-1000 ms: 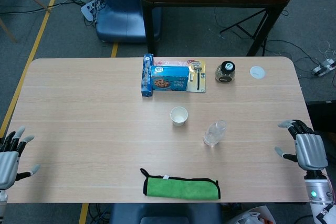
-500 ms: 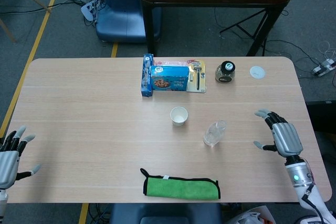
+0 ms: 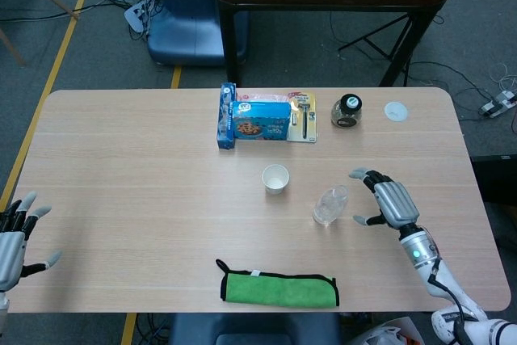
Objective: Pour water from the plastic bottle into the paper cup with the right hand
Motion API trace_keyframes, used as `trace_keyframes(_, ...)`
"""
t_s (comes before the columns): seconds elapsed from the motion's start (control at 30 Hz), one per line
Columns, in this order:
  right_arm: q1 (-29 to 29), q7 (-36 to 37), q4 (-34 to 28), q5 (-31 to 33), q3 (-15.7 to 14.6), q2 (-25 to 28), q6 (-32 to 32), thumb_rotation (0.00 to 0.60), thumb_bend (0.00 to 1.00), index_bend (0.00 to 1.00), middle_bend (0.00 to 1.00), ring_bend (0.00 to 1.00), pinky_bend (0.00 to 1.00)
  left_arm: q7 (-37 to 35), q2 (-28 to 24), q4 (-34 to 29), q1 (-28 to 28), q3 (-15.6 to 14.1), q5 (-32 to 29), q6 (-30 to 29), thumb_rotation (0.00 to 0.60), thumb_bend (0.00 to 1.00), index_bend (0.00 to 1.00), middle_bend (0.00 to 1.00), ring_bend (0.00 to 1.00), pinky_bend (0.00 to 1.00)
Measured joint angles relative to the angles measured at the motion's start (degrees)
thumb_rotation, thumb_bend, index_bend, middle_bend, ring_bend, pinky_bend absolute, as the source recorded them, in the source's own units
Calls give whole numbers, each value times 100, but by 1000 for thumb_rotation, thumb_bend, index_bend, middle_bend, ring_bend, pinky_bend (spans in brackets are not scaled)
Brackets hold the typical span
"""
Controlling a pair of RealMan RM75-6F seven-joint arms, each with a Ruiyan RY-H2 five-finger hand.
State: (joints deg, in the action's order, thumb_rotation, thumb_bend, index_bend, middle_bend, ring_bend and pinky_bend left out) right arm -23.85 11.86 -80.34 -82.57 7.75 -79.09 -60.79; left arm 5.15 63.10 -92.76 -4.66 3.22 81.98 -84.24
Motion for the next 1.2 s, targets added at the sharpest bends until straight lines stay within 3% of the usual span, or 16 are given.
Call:
trace_keyframes(0.43,-344,856,385,-291,-161,-425,215,600,0,215,169,163,274,-28,-42,-50,31,7,-13,-40,600,119,216,0,24,305)
trace_keyframes(1.2,-546,2474,1870,-819,-557,-1343,-193,600,0,215,245,166,276,-53,-64,-105,55,10,5,-77,600,119,216,0,25,305)
